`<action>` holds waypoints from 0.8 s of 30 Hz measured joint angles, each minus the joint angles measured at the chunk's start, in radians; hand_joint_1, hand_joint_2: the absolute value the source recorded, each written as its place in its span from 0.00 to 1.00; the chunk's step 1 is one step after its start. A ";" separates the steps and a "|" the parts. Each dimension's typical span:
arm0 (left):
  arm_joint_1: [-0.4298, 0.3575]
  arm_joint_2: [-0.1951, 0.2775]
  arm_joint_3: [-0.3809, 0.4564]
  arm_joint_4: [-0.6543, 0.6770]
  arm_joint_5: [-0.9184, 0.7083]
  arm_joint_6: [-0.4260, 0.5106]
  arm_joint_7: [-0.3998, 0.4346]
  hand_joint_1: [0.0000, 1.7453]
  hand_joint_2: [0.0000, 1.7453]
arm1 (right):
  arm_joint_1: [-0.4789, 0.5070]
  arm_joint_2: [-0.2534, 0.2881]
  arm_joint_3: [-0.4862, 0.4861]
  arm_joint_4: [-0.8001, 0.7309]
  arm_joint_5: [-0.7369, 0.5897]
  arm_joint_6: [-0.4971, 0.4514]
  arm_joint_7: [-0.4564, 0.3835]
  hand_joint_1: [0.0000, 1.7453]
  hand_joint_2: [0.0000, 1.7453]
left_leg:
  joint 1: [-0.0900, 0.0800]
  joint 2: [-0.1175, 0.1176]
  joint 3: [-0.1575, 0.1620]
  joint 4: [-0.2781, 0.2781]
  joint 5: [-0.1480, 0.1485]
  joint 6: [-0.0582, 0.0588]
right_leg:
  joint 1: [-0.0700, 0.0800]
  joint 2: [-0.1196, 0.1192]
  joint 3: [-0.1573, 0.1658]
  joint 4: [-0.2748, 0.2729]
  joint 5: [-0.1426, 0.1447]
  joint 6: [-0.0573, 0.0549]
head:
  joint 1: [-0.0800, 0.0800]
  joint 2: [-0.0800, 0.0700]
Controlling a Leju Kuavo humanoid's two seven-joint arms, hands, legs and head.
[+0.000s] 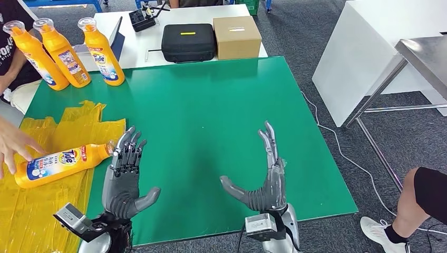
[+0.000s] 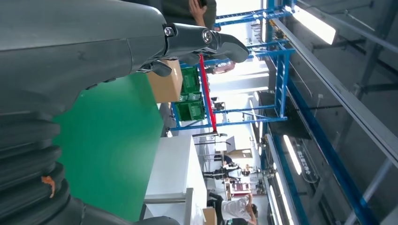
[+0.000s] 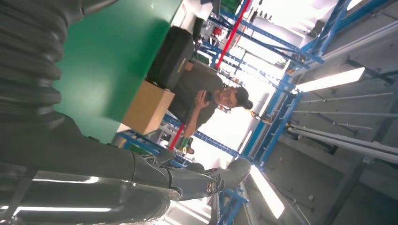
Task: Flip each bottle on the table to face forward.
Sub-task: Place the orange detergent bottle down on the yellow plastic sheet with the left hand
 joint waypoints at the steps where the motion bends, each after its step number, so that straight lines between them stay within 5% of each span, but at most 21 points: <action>1: 0.007 0.000 0.000 -0.002 0.001 0.002 0.000 0.00 1.00 | 0.010 -0.005 0.006 0.000 -0.007 -0.005 -0.005 0.00 1.00 | 0.000 0.000 0.000 0.000 0.000 0.000 | 0.000 0.000 0.000 0.000 0.000 0.000 | 0.000 0.000; 24: 0.013 -0.009 0.000 -0.003 -0.065 0.055 -0.006 0.00 1.00 | 0.002 -0.005 0.023 -0.001 -0.023 0.045 0.029 0.00 1.00 | 0.000 0.000 0.001 0.000 0.000 0.000 | 0.000 0.000 0.000 0.000 0.000 0.000 | 0.000 0.000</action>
